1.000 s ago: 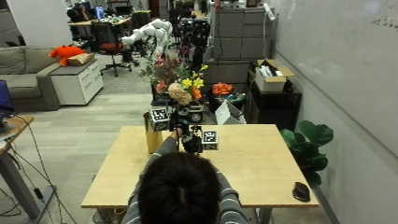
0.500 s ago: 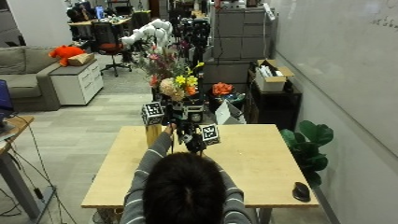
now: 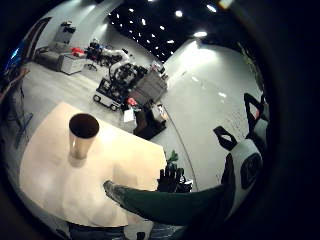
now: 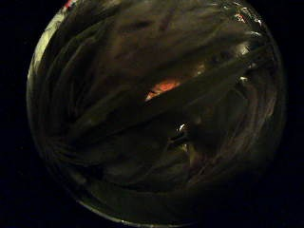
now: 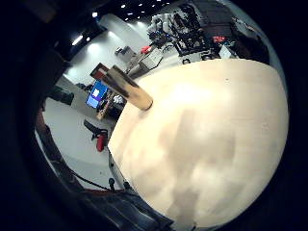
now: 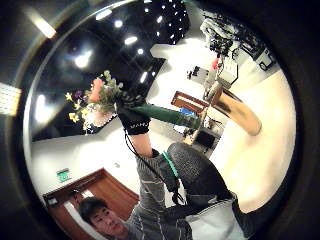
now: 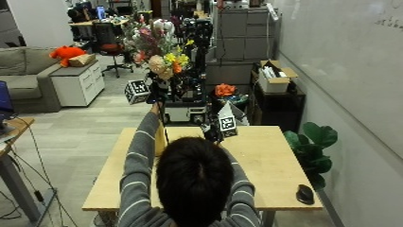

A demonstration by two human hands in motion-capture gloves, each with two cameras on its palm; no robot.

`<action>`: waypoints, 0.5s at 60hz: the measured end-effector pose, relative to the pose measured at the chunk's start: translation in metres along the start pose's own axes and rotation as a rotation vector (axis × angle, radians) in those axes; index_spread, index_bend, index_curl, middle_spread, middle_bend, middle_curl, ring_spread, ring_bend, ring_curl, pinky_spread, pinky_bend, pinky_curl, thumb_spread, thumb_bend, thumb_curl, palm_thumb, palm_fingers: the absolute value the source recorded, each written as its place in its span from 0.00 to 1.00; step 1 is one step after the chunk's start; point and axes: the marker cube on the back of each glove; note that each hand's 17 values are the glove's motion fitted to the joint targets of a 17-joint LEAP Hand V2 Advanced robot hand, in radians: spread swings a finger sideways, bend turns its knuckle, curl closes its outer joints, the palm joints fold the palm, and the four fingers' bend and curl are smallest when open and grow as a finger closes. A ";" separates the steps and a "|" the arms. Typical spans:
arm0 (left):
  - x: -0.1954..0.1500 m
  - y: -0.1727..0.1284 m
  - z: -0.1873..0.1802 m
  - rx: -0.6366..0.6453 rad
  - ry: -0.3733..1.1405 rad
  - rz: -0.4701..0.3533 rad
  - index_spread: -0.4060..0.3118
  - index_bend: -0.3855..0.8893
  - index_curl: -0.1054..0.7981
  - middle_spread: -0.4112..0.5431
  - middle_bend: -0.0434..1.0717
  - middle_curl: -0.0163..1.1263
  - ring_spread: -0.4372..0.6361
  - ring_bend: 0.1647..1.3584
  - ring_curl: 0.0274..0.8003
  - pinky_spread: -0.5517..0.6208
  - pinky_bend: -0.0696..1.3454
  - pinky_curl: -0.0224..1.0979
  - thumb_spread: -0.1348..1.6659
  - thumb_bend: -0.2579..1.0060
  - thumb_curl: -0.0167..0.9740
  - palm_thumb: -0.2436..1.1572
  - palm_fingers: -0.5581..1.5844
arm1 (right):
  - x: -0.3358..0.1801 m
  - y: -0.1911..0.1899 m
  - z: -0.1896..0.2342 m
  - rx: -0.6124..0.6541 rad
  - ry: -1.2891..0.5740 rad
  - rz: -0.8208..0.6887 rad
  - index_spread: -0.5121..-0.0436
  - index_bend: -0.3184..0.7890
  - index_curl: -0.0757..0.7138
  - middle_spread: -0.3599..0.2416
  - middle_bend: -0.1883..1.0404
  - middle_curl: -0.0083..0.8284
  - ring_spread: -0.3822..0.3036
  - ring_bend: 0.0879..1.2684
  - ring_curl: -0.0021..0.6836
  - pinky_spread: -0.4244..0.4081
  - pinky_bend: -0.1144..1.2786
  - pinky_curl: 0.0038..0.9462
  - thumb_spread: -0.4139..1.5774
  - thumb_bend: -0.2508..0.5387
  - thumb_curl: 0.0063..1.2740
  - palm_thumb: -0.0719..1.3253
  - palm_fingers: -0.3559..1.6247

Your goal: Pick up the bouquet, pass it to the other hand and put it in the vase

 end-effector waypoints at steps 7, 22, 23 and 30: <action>-0.011 -0.038 0.002 0.048 -0.020 0.031 0.04 0.77 0.79 0.06 0.79 0.52 0.06 0.59 0.58 0.12 0.55 0.46 0.71 0.19 0.52 0.64 0.92 | 0.006 -0.013 -0.009 0.009 -0.021 -0.021 0.09 0.42 0.44 0.21 0.29 0.42 0.39 0.22 0.42 0.77 0.43 0.35 0.73 0.28 0.30 0.38 0.16; -0.007 -0.069 -0.005 0.052 0.035 -0.008 0.04 0.76 0.81 0.06 0.79 0.51 0.06 0.59 0.58 0.12 0.55 0.46 0.71 0.19 0.52 0.64 0.92 | 0.018 -0.042 -0.014 0.003 -0.030 -0.031 0.07 0.39 0.37 0.23 0.29 0.38 0.39 0.22 0.42 0.77 0.42 0.35 0.72 0.28 0.27 0.37 0.14; -0.006 -0.072 -0.006 0.096 0.010 0.018 0.04 0.76 0.81 0.06 0.79 0.51 0.06 0.59 0.58 0.12 0.55 0.46 0.71 0.19 0.52 0.64 0.92 | 0.017 -0.044 -0.013 -0.007 -0.054 -0.043 0.07 0.39 0.37 0.23 0.29 0.38 0.39 0.22 0.42 0.77 0.42 0.35 0.72 0.28 0.27 0.37 0.14; 0.010 -0.072 0.001 0.000 0.270 0.101 0.04 0.76 0.81 0.06 0.79 0.51 0.06 0.59 0.58 0.12 0.55 0.46 0.71 0.19 0.53 0.64 0.92 | 0.018 -0.050 -0.012 -0.074 -0.130 -0.103 0.06 0.40 0.35 0.24 0.29 0.36 0.39 0.22 0.42 0.77 0.42 0.35 0.72 0.28 0.27 0.37 0.14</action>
